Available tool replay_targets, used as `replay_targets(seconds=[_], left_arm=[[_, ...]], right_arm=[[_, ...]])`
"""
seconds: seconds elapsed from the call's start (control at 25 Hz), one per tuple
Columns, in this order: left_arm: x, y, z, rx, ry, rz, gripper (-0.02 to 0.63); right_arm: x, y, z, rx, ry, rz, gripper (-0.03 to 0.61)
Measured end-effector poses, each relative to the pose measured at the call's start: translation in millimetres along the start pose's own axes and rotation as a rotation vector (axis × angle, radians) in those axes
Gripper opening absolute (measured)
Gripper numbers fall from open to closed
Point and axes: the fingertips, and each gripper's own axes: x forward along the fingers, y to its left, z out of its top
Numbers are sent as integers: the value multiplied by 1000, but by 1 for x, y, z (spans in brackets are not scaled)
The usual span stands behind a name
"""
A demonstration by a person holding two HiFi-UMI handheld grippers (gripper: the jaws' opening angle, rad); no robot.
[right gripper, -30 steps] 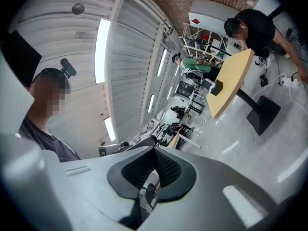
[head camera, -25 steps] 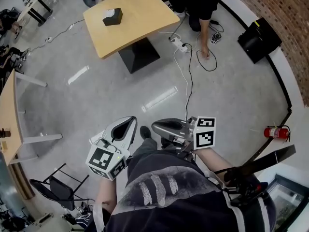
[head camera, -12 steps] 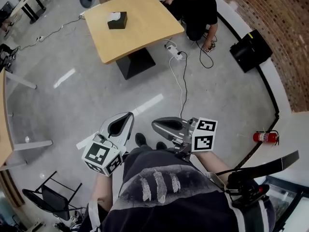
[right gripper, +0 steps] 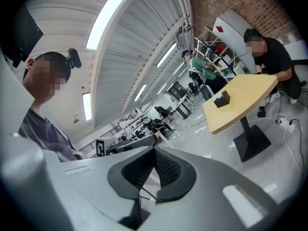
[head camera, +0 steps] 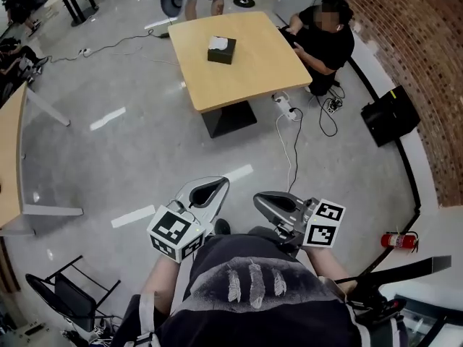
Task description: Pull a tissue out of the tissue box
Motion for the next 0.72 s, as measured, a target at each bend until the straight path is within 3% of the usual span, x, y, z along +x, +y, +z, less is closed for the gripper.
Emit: replay_targets(seconds=[0.32, 0.72], left_arm=[[-34, 36, -8, -68, -39, 76, 0], [-61, 64, -15, -141, -73, 178, 2]], right_arm=[[36, 6, -6, 9, 79, 24, -3], [72, 15, -13, -67, 216, 85, -3]])
